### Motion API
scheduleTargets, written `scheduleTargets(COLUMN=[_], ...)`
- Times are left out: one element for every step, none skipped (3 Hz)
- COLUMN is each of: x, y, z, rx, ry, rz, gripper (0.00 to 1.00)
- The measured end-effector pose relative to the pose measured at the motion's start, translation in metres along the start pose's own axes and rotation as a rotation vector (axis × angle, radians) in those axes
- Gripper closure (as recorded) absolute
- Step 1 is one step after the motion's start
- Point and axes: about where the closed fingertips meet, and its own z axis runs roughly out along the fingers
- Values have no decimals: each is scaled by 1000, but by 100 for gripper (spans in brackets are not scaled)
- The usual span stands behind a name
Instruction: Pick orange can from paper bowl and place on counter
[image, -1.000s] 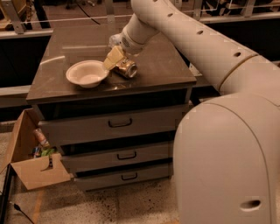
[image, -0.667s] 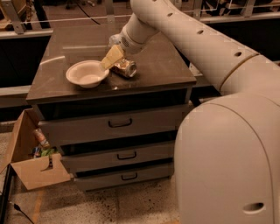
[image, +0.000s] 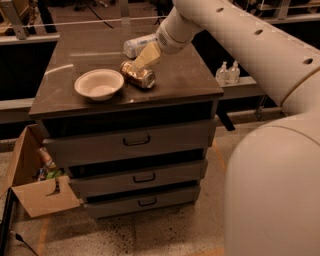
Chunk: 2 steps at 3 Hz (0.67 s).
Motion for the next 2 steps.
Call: scheduleTargets(x=[14, 16], y=[-39, -39], z=[-44, -45], rx=[132, 143], ry=[-37, -38], rz=[67, 77], gripper=[0, 0])
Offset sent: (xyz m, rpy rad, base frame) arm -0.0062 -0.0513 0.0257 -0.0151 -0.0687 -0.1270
